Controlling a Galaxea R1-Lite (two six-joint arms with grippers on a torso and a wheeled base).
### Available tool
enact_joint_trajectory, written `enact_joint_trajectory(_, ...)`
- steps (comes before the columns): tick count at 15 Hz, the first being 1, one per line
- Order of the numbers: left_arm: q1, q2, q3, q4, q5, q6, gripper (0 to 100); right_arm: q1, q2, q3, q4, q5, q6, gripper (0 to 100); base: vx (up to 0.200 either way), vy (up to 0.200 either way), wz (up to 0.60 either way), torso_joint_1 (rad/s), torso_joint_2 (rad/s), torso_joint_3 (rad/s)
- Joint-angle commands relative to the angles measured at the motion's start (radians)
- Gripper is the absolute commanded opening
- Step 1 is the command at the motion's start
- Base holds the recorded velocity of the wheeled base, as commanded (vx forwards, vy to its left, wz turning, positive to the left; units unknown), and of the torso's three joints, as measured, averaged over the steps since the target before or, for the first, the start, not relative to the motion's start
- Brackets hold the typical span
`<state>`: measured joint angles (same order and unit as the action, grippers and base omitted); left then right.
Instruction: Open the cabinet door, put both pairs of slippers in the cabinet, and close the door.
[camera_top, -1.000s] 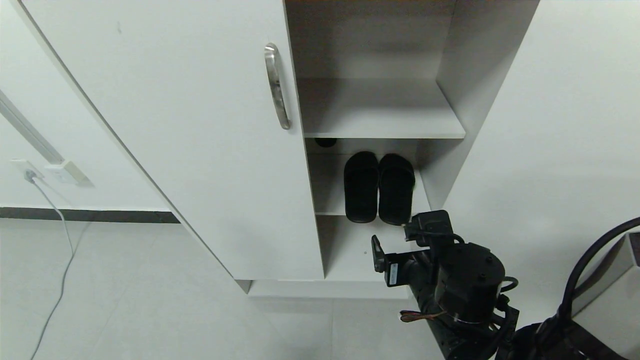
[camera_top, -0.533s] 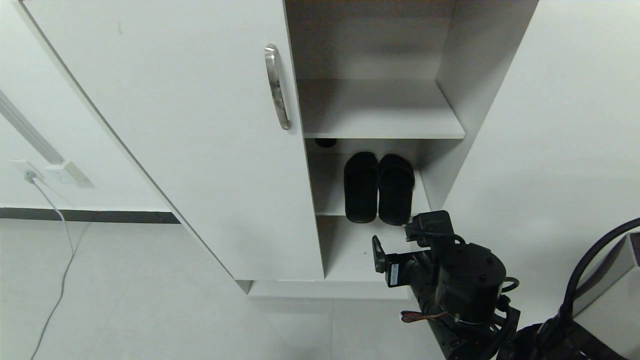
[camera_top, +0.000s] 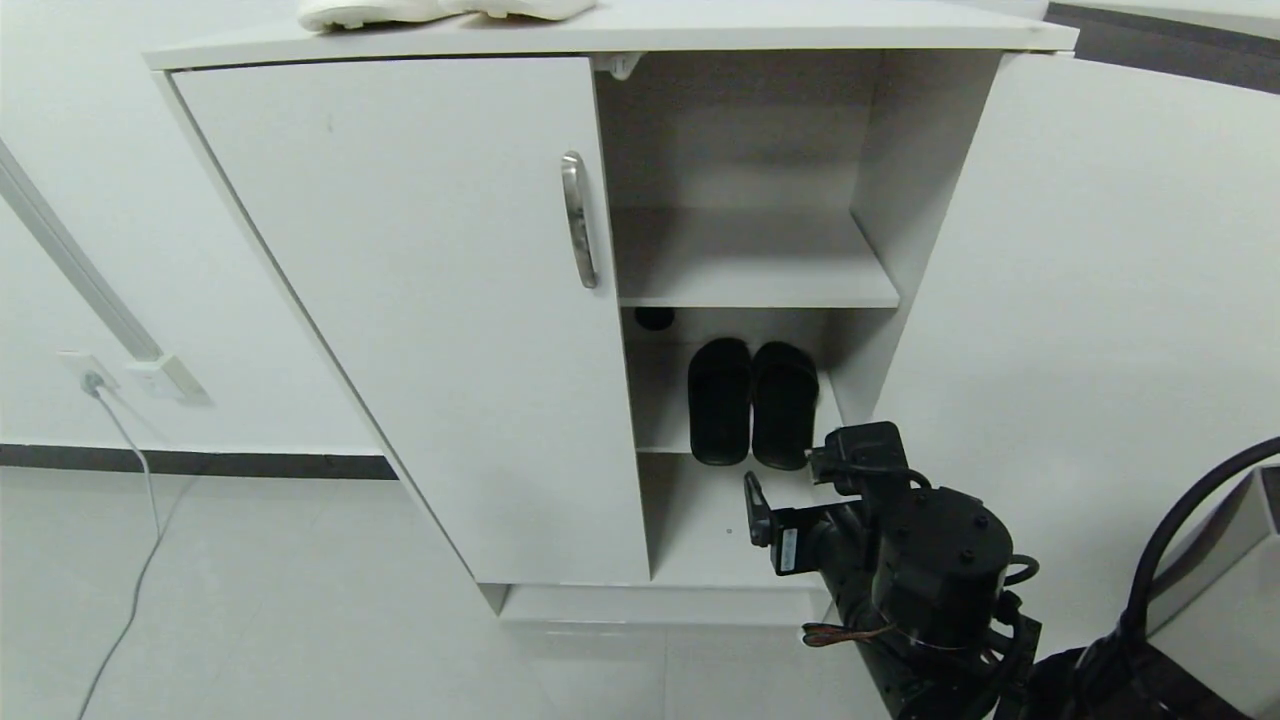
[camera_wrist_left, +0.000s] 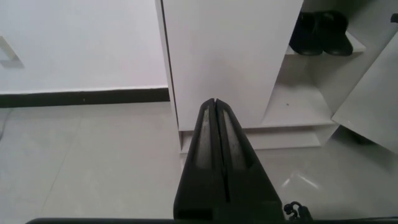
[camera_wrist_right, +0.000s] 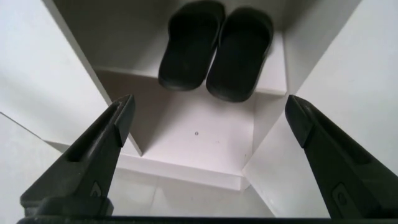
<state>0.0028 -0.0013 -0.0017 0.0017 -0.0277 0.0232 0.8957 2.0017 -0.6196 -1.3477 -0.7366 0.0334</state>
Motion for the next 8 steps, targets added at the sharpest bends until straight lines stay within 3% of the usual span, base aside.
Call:
enact_joint_trajectory(1, 0.0, 0.001, 0.0, 0.0, 0.0, 0.0, 0, -0.001, 0.003, 0.0, -0.001, 0.0, 0.0, 100, 0.0, 0.0, 0.0, -0.002, 0.01, 0.188)
enact_joint_trajectory(8, 0.0, 0.001, 0.0, 0.0, 0.0, 0.001, 0, -0.003, 0.005, 0.003, -0.001, 0.0, 0.0, 100, 0.0, 0.0, 0.0, 0.002, 0.0, 0.205)
